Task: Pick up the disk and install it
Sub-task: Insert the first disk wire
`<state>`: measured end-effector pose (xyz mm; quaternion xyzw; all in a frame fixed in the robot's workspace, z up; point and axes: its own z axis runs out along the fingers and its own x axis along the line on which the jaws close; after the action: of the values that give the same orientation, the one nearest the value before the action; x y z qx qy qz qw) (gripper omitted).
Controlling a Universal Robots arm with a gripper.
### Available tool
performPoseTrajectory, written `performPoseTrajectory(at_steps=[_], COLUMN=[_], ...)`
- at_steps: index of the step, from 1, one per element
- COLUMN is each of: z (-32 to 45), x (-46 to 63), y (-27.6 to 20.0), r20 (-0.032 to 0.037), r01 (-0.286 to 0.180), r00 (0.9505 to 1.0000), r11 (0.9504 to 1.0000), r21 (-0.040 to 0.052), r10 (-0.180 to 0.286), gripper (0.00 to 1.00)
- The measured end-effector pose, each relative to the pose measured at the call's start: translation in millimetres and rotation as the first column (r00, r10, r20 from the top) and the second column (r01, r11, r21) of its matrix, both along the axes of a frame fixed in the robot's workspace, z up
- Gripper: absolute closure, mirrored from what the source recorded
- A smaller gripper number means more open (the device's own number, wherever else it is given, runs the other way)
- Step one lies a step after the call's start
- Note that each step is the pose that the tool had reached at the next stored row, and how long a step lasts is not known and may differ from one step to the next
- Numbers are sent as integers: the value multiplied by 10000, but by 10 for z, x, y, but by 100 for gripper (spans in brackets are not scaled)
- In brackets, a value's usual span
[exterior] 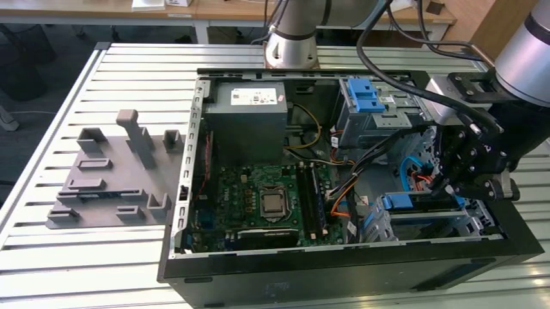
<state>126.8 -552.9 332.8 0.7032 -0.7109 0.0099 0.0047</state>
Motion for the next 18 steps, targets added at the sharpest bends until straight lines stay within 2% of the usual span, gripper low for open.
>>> performPoseTrajectory(at_steps=[7, 13, 18], z=[-12, -41, -52], x=[4, 7, 7], y=[-1, -2, -3], r20=[-4, -44, -51], r01=[10, 16, 17], r00=[10000, 10000, 10000], r11=[10000, 10000, 10000], r21=[3, 21, 21], r10=[-10, -16, -17], gripper=[83, 83, 83])
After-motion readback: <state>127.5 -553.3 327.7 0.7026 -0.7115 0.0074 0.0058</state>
